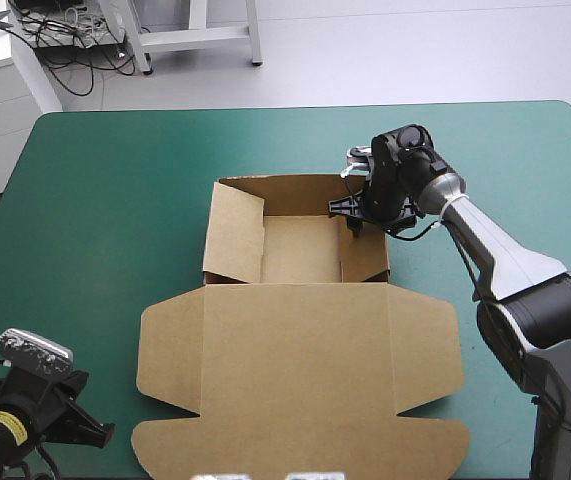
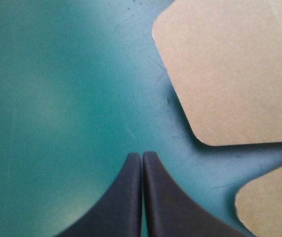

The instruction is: Fold the box

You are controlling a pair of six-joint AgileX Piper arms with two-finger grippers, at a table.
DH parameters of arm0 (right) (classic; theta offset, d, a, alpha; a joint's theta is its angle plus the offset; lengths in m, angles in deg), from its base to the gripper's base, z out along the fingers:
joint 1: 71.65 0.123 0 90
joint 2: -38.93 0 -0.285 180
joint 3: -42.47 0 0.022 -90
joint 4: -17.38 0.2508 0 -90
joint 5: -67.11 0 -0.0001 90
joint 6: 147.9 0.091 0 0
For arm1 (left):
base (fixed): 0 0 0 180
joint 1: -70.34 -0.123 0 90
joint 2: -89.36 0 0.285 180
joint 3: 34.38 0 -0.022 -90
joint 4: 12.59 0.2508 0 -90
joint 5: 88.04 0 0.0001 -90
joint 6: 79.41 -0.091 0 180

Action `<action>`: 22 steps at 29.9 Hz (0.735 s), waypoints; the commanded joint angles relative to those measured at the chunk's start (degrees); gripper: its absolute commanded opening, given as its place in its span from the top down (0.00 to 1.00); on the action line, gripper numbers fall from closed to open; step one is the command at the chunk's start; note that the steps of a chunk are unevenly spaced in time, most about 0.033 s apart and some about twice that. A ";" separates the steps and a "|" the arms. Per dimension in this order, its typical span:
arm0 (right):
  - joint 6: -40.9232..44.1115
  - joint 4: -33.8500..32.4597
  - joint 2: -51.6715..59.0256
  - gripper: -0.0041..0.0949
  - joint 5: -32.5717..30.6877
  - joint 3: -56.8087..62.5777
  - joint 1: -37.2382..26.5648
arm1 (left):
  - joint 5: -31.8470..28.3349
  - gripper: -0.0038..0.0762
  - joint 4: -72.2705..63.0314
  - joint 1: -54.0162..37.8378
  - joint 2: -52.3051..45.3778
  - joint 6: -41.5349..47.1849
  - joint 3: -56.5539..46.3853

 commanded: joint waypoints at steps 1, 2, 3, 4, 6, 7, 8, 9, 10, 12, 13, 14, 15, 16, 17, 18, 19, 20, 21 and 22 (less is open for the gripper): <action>-0.96 -0.74 3.04 0.46 -1.12 -1.29 -0.34 | -3.41 0.96 0.62 0.14 -0.96 0.51 -0.87; -0.97 -0.74 3.04 0.52 -1.12 -1.29 -0.34 | -3.41 0.96 0.62 0.14 -1.32 0.51 -1.63; -0.97 -0.74 3.04 0.57 -1.12 -1.29 -0.34 | -3.41 0.96 0.62 0.14 -1.87 0.51 -2.14; -0.97 -0.74 3.04 0.64 -1.12 -1.29 -0.34 | -3.41 0.96 0.62 0.14 -2.21 0.51 -2.53; -0.97 -0.74 3.04 0.76 -1.12 -1.29 -0.34 | -3.27 0.96 0.62 0.14 -3.37 0.51 -3.43; -0.97 -0.74 3.04 0.83 -1.12 -1.29 -0.34 | -3.27 0.96 0.62 0.14 -3.91 0.51 -3.80; -0.97 -0.74 3.04 0.89 -1.12 -1.29 -0.34 | -3.27 0.96 0.62 0.14 -4.45 0.51 -4.23; -0.97 -0.74 3.04 0.94 -1.12 -1.29 -0.34 | -3.27 0.96 0.62 0.14 -4.92 0.51 -4.78; -0.97 -0.74 3.04 0.98 -1.12 -1.29 -0.34 | -3.15 0.96 0.62 0.14 -5.34 0.51 -5.34; -0.97 -0.87 3.04 0.98 -1.12 -1.29 -0.34 | -3.31 0.96 0.50 0.14 -5.92 0.51 -5.87; -0.97 -0.97 3.04 0.98 -1.12 -1.29 -0.34 | -3.41 0.96 0.26 0.14 -6.04 0.51 -5.98; -0.84 -0.97 3.04 0.98 -1.12 -1.29 -0.34 | -3.41 0.96 0.27 0.14 -6.18 0.51 -5.98; -0.84 -1.20 3.04 0.98 -1.12 -1.29 -0.34 | -3.41 0.96 0.27 0.14 -6.29 0.51 -5.98; -0.74 -1.99 3.14 0.98 -1.12 -1.29 -0.40 | -3.41 0.96 0.27 0.14 -6.29 0.51 -5.98; -0.74 -2.49 3.28 0.98 -1.12 -1.29 -0.68 | -3.41 0.96 0.27 0.14 -6.29 0.51 -5.98; -0.74 -2.86 3.40 0.98 -1.12 -1.29 -1.14 | -3.41 0.96 0.27 0.14 -6.29 0.51 -5.98; -0.74 -2.86 3.83 0.98 -1.12 -1.29 -2.08 | -3.41 0.96 0.27 0.14 -6.29 0.51 -5.98; -0.74 -2.64 4.32 0.98 -1.12 -1.29 -2.84 | -3.41 0.96 0.27 0.14 -6.29 0.51 -5.98; -0.85 -2.64 4.80 0.98 -1.12 -1.29 -3.70 | -3.41 0.96 0.27 0.14 -6.29 0.51 -5.98; -1.20 -2.87 5.55 0.98 -1.12 -1.29 -5.24 | -3.41 0.96 0.27 0.14 -6.29 0.51 -5.98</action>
